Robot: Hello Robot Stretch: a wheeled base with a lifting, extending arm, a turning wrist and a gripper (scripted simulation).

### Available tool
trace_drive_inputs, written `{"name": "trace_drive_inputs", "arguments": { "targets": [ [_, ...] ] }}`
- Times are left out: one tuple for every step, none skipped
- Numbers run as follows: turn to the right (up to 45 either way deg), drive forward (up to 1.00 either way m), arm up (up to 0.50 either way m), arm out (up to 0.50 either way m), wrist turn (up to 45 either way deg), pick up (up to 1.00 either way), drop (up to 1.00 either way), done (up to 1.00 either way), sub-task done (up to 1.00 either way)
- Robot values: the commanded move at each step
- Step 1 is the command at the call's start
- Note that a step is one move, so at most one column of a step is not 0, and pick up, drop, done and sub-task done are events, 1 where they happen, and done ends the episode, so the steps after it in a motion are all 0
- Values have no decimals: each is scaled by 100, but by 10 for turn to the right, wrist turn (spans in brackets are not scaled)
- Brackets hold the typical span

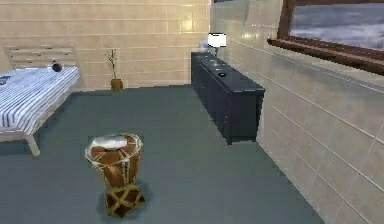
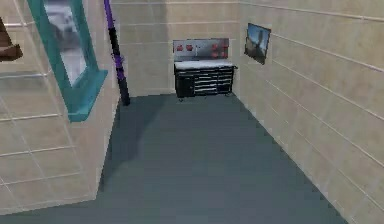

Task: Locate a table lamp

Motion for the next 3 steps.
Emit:
{"name": "trace_drive_inputs", "arguments": {
  "targets": [
    [0,100,0,0,0,0,0,0,0],
    [-90,0,0,0,0,0,0,0,0],
    [0,100,0,0,0,0,0,0,0]
  ]
}}
